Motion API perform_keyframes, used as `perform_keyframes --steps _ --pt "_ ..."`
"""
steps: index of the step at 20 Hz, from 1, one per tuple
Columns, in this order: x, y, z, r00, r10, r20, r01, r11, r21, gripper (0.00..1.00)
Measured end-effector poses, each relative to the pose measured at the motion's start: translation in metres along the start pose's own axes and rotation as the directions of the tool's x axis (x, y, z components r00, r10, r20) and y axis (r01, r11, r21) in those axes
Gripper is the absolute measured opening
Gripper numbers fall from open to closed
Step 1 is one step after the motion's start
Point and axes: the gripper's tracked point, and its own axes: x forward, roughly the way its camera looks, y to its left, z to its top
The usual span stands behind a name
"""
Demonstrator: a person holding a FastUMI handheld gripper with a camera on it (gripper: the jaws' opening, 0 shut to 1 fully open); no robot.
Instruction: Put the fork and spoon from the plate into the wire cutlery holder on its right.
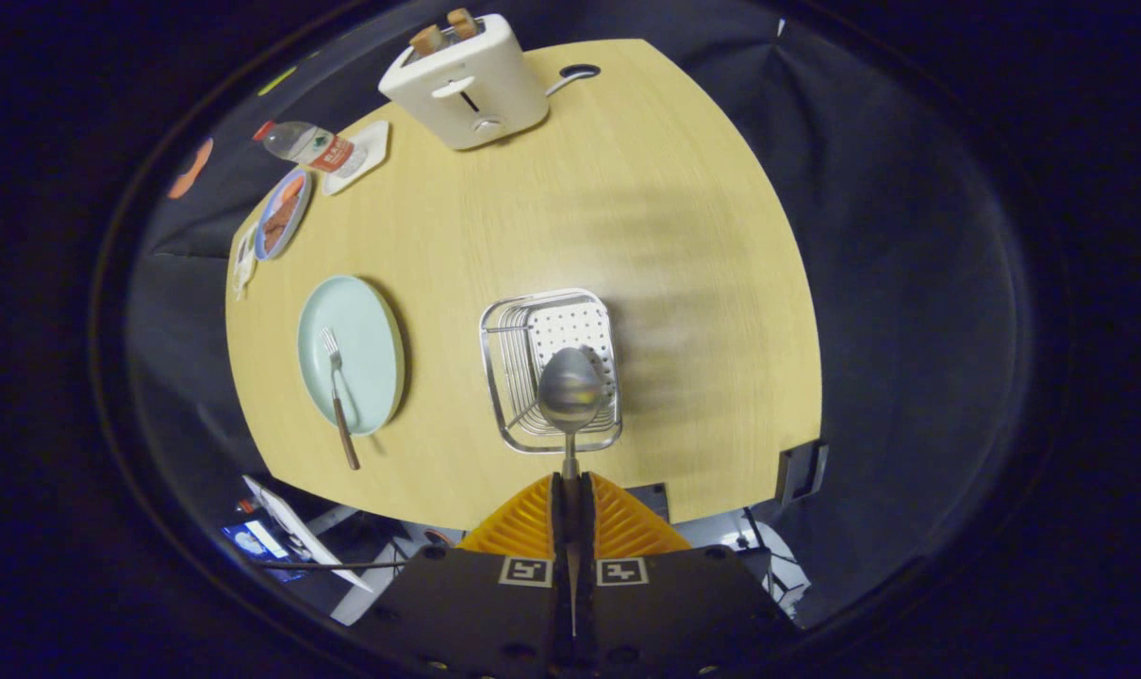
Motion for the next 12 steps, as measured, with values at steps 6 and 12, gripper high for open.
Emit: perform_keyframes --steps 6,12 --pt "-0.004 0.003 0.008 0.998 0.021 0.052 -0.023 0.999 0.026 0.12" --pt "-0.036 0.023 0.022 0.965 0.033 0.262 -0.003 0.993 -0.116 0.7"
